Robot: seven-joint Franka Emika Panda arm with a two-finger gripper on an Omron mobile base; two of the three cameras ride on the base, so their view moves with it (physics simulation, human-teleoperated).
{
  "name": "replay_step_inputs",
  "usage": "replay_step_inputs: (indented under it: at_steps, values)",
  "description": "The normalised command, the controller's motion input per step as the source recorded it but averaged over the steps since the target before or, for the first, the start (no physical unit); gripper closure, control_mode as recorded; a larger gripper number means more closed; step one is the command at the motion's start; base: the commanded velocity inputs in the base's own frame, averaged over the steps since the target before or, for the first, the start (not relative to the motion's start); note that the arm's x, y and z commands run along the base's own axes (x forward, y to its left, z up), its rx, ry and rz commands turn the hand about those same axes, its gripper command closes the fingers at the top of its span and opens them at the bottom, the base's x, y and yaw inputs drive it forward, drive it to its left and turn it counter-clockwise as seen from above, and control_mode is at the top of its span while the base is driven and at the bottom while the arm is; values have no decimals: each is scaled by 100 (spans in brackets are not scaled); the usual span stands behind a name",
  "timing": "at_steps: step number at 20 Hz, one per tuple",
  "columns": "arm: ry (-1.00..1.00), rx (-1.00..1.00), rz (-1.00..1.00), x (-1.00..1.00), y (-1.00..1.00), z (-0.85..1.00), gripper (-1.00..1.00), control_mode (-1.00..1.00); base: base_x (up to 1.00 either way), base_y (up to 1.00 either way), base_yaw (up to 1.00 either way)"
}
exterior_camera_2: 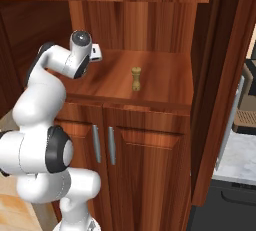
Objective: Retrieve the bottle and the shaker from the cabinet and place them next to the mixing bowl on the counter. Then add garlic from the fridge to the mixing bowl.
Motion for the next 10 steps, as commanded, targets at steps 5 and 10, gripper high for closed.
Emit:
replay_step_inputs:
  at_steps: [5, 10]
  values:
    - [0, 0, 0, -15, -6, 0, 100, -100, 0, 0, 0]
    - [-2, 0, 0, 0, 0, 0, 100, -100, 0, 0, 0]
